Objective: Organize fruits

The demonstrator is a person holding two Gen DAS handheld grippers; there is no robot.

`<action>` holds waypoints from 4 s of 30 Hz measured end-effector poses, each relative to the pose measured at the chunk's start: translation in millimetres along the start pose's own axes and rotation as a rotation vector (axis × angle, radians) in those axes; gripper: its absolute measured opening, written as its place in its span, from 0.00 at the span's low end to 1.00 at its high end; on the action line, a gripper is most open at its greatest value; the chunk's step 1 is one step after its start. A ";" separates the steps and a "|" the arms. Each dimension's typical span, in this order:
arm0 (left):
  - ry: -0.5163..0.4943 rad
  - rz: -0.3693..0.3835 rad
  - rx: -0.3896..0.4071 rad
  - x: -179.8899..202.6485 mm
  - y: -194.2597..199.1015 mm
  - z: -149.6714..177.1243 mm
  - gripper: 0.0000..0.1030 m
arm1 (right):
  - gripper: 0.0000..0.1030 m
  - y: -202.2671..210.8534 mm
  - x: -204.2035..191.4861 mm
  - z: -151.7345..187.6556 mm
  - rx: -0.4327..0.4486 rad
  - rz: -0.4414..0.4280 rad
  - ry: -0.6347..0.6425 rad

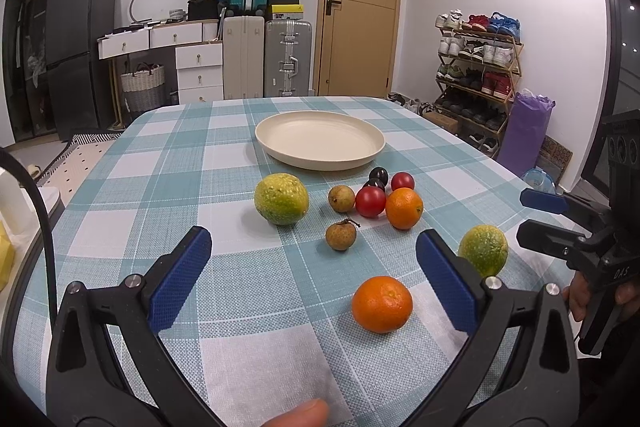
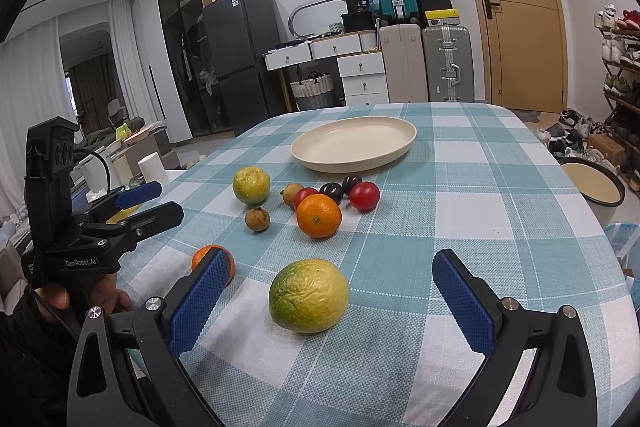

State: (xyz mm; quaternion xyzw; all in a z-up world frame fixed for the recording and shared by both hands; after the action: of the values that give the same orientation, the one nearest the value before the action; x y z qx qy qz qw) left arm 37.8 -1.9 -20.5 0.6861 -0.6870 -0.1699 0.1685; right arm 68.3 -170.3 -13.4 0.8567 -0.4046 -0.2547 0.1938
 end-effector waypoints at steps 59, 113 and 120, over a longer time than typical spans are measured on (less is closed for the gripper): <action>-0.122 0.107 -0.050 36.3 -14.6 11.8 0.95 | 0.79 -27.3 -4.0 15.8 -0.215 -0.036 -0.037; 0.014 0.109 -0.076 -5.7 -39.7 -39.3 0.36 | 0.50 -38.0 9.6 -52.7 -0.102 0.019 -0.075; 0.006 0.089 -0.034 -9.1 -56.3 -70.3 0.36 | 0.50 -47.2 15.9 -77.4 -0.091 0.025 -0.070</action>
State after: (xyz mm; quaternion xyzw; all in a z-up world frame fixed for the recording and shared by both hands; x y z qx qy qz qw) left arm 120.4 7.0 15.5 0.6524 -0.7134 -0.1717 0.1898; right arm 150.9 -144.9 18.3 0.8324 -0.4100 -0.3001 0.2213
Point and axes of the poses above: each gripper's, at about its wrist camera, not at the fingertips, and y roughly against the way its jaws point, x to its right, z to its underside, the point moved 4 cm from there along -y, roughly the way its jaws point, and after that the axes turned 4 degrees about -y, right-handed, at the moved point
